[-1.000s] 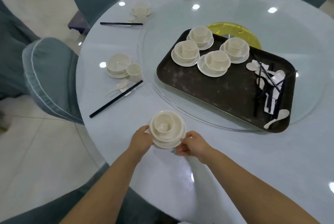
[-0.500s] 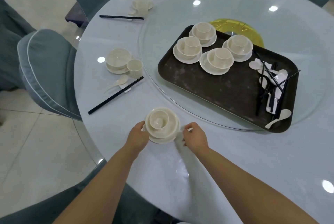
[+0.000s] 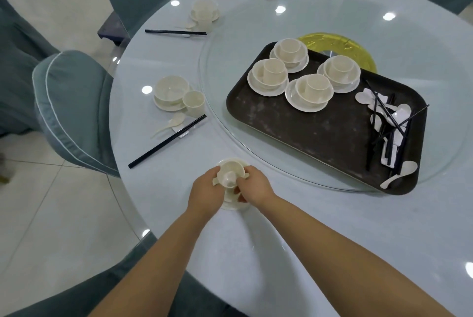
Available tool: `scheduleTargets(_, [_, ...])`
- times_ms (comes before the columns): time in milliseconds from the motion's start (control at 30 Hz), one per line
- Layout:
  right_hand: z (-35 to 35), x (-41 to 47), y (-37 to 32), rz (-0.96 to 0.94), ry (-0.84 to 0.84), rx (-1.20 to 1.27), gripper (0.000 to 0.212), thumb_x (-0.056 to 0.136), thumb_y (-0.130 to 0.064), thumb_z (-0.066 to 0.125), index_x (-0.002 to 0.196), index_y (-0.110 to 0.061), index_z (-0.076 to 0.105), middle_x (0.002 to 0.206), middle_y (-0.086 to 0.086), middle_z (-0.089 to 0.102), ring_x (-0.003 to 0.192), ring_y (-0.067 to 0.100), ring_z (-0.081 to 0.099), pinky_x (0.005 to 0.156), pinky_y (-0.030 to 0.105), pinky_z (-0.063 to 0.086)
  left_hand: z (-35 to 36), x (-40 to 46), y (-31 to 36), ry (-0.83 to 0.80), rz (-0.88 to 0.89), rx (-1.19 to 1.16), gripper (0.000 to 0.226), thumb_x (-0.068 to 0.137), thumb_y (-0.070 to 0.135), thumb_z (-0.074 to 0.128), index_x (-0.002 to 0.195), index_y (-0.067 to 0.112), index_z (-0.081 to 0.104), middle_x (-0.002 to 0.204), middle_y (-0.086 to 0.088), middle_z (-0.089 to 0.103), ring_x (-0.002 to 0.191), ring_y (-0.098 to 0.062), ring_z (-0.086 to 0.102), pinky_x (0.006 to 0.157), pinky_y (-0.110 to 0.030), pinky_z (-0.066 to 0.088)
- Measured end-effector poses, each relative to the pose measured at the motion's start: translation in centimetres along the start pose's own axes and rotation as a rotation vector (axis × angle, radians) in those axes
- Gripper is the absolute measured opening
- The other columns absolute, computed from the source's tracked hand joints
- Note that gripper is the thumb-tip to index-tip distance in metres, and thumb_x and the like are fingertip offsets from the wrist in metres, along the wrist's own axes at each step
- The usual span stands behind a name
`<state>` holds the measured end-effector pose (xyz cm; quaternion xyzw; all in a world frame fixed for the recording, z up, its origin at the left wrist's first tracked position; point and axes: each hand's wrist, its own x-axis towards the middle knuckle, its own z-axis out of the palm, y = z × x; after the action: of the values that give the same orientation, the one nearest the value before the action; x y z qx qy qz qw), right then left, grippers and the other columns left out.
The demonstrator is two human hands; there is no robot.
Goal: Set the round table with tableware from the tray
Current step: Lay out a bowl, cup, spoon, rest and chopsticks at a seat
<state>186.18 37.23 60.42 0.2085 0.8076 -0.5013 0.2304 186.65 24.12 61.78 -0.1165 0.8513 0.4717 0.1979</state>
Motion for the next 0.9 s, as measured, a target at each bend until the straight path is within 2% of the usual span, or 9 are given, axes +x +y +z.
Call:
scheduleTargets(100, [-1.3,-0.4,0.0,0.009,0.074,0.182,0.028,0.087,-0.009,0.047,0.112,-0.011,0.058,0.074,0.008,0.070,0.049,0.016,0.060,0.053,0.026,0.050,0.5,-0.3,1.3,0.024,0.034,-0.052,0.042,0.090,0.004,0.046,0.127,0.020,0.059,0.118,0.003,0.064,0.108,-0.017,0.057,0.089,-0.026,0.043])
scheduleTargets(200, [-3.7,-1.0,0.6,-0.013,0.157,0.302,0.030,0.087,-0.006,0.048,0.114,-0.009,0.061,0.067,0.007,0.066,0.042,0.008,0.057,0.043,0.019,0.044,1.4,-0.6,3.0,-0.018,0.076,-0.129,0.039,0.088,0.001,0.046,0.112,0.028,0.061,0.105,0.012,0.063,0.103,-0.013,0.057,0.087,-0.025,0.042])
scheduleTargets(333, [-6.5,-1.7,2.8,0.005,0.220,0.328,0.027,0.090,-0.006,0.047,0.111,-0.009,0.064,0.066,0.010,0.065,0.042,0.011,0.055,0.041,0.019,0.043,4.1,-0.6,4.7,-0.130,0.074,-0.120,0.039,0.093,0.002,0.048,0.128,0.015,0.059,0.122,-0.001,0.064,0.113,-0.019,0.059,0.103,-0.035,0.044])
scheduleTargets(433, [-7.4,-2.0,4.8,0.089,0.214,0.329,0.028,0.092,-0.006,0.044,0.111,-0.008,0.065,0.066,0.011,0.064,0.044,0.016,0.054,0.044,0.022,0.044,5.8,-0.9,4.9,-0.234,0.102,-0.036,0.048,0.089,-0.004,0.039,0.126,0.016,0.062,0.119,-0.002,0.066,0.112,-0.019,0.058,0.096,-0.028,0.044])
scheduleTargets(533, [-7.7,-2.1,6.5,0.143,0.166,0.347,0.033,0.090,-0.002,0.042,0.113,-0.007,0.066,0.065,0.012,0.062,0.046,0.019,0.052,0.048,0.025,0.045,6.6,-1.1,4.6,-0.343,0.096,-0.030,0.049,0.085,-0.007,0.037,0.114,0.018,0.067,0.111,0.001,0.067,0.106,-0.016,0.058,0.083,-0.020,0.043])
scheduleTargets(600, [-7.6,-2.1,7.1,0.150,0.139,0.344,0.034,0.091,-0.002,0.042,0.116,-0.007,0.065,0.068,0.014,0.062,0.049,0.021,0.052,0.051,0.027,0.044,6.7,-1.2,4.3,-0.373,0.083,-0.020,0.049,0.086,-0.007,0.037,0.117,0.017,0.066,0.114,0.002,0.065,0.109,-0.015,0.056,0.085,-0.020,0.041])
scheduleTargets(733, [-7.6,-1.8,6.9,0.148,0.143,0.379,0.031,0.094,-0.008,0.043,0.119,-0.012,0.061,0.070,0.014,0.064,0.048,0.021,0.053,0.051,0.027,0.046,6.8,-0.8,3.9,-0.317,0.060,-0.005,0.047,0.090,-0.005,0.041,0.127,0.016,0.061,0.121,0.002,0.061,0.113,-0.014,0.053,0.093,-0.024,0.038])
scheduleTargets(800, [-7.6,-1.7,6.8,0.171,0.155,0.435,0.026,0.097,-0.017,0.042,0.116,-0.013,0.059,0.071,0.014,0.065,0.046,0.021,0.053,0.050,0.026,0.046,6.5,-0.5,3.4,-0.220,0.023,-0.008,0.043,0.091,-0.002,0.045,0.128,0.014,0.059,0.125,-0.002,0.059,0.115,-0.017,0.053,0.098,-0.027,0.040])
scheduleTargets(900, [-7.4,-2.0,7.5,0.240,0.181,0.547,0.024,0.099,-0.023,0.035,0.107,-0.011,0.055,0.063,0.013,0.066,0.042,0.021,0.056,0.048,0.025,0.047,5.2,-0.1,2.0,-0.011,0.006,0.027,0.038,0.090,0.002,0.047,0.121,0.016,0.062,0.123,-0.002,0.060,0.113,-0.021,0.055,0.091,-0.026,0.039])
